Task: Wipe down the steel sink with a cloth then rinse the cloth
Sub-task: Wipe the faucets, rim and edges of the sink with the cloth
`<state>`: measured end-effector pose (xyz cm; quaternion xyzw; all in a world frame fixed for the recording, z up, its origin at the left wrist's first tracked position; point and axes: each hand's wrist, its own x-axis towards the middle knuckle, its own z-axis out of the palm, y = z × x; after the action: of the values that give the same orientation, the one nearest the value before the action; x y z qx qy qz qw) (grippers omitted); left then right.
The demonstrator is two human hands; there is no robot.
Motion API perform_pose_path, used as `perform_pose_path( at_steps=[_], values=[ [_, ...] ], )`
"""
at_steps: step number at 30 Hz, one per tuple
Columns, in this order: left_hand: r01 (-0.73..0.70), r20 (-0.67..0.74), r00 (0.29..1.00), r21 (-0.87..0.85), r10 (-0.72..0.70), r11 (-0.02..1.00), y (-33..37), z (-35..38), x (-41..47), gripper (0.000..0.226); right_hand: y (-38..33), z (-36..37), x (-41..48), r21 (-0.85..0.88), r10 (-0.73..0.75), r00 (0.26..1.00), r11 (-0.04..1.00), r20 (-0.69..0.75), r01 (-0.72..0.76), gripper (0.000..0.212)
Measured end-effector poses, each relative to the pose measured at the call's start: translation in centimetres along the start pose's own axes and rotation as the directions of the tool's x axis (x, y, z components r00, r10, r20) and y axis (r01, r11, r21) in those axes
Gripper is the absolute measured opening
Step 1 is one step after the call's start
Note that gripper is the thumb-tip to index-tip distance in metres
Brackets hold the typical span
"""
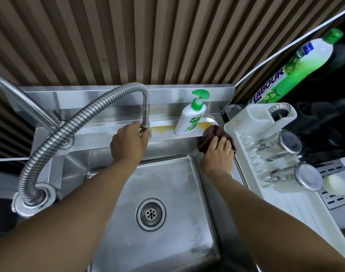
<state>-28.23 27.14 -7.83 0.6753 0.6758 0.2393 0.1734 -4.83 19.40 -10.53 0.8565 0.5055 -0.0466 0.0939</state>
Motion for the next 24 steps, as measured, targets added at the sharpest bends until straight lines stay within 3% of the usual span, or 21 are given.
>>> perform_pose_path(
  at_steps=[6,18,24],
  values=[
    [0.009,0.004,1.000,-0.014,-0.009,1.000,0.1,-0.1,0.0,0.025,0.1,0.4,-1.9,0.017,0.077,0.997,0.997,0.002,-0.077,0.076],
    [0.039,0.015,0.999,-0.014,-0.039,0.999,0.3,-0.2,-0.1,0.026,0.0,-0.8,2.4,0.071,-0.004,1.000,0.998,-0.001,0.004,0.089],
    [0.040,0.015,0.999,-0.020,-0.040,0.999,0.4,-0.3,0.0,0.026,1.4,0.7,-0.5,0.072,0.014,0.998,0.997,-0.069,-0.009,0.070]
  ],
)
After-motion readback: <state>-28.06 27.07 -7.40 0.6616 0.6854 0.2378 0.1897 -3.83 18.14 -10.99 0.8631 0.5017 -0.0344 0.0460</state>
